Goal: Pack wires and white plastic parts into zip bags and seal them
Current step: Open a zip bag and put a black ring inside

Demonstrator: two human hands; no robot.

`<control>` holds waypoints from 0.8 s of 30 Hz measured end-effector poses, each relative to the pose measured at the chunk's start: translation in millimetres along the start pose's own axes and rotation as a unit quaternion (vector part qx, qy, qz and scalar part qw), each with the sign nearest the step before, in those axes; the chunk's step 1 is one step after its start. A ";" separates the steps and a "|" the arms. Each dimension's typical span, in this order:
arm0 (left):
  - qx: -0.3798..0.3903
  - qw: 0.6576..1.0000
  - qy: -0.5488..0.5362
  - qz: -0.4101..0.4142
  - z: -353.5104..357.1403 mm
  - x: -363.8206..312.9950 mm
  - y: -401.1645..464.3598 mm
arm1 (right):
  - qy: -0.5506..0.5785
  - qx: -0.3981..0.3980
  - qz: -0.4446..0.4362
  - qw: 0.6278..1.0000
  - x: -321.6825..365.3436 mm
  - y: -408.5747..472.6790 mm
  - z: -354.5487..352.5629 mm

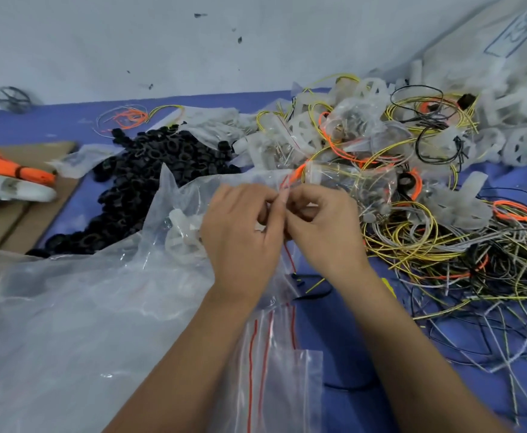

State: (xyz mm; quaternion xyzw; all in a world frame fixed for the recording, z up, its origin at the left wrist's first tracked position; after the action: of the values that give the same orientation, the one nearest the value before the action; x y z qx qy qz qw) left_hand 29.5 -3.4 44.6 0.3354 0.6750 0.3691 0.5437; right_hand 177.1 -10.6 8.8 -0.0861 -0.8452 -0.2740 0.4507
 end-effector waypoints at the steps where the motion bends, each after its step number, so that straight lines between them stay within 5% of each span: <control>1: 0.005 1.000 -0.008 0.012 2.0 -5.0 -0.8 | -0.032 -0.013 -0.005 0.999 0.9 -0.2 -1.1; 3: 0.018 0.999 -0.028 0.016 6.9 -11.2 -3.0 | -0.052 -0.017 0.001 0.999 0.6 -0.6 1.3; 10: 0.017 0.998 -0.052 0.019 6.4 -16.9 -3.3 | 0.219 0.125 0.037 0.967 1.5 -8.9 40.3; 16: 0.013 0.998 -0.065 0.001 5.4 -15.3 -3.6 | 0.227 0.171 0.052 0.957 2.5 -10.8 56.7; 20: 0.003 0.998 -0.067 -0.005 5.0 -14.0 -3.6 | 0.332 0.201 0.107 0.915 0.3 -12.3 72.6; 24: -0.015 0.997 -0.068 -0.013 1.5 -13.2 -3.5 | 0.377 0.258 0.073 0.887 14.0 -21.0 81.9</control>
State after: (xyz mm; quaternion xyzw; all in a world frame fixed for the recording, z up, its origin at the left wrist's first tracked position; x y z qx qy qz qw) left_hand 33.2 -16.2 47.8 0.3428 0.6352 0.3478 0.5984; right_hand 102.3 14.7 -24.2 0.0811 -0.6441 -0.0246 0.7603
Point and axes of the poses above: each hand's wrist, its own y-axis towards the middle knuckle, its own z-axis out of the palm, x = y × z, the point moved 10 cm from there along y, towards the middle knuckle, and after that the axes turned 14 degrees about -y, right-handed, at the moved point
